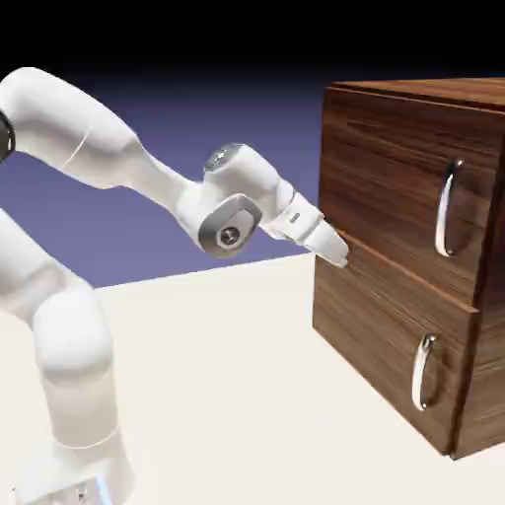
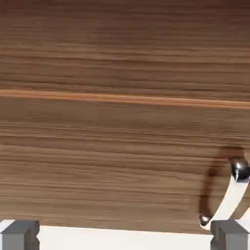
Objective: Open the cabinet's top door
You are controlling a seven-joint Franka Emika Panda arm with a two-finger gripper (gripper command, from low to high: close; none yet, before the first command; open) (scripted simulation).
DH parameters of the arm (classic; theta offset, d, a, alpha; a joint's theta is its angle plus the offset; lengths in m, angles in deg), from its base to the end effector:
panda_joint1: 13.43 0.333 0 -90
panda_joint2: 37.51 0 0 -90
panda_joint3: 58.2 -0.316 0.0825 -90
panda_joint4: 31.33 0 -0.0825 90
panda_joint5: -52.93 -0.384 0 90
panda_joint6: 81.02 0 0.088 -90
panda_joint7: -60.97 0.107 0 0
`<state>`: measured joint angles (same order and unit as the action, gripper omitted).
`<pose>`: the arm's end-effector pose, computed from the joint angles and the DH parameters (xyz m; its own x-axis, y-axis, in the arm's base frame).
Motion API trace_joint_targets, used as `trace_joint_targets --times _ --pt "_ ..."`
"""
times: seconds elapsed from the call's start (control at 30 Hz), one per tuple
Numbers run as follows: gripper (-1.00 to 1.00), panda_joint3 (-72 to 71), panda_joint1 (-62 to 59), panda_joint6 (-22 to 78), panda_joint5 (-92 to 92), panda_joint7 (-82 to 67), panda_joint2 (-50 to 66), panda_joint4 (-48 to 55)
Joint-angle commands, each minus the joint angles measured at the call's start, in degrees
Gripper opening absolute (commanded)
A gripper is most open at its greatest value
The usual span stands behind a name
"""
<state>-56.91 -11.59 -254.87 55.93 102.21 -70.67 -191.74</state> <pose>0.3899 0.0075 0.4662 0.5452 -0.6190 0.5653 -0.4182 -0.7853 -0.4565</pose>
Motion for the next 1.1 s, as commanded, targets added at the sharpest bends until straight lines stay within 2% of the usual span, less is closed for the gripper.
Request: trace_joint_targets --times 0.0,1.07 --pt "0.0 1.07 0.95 0.13 2.5 -1.01 -0.41 0.49" --pt "0.0 35.29 31.44 4.3 82.23 -33.34 -13.68 16.16"
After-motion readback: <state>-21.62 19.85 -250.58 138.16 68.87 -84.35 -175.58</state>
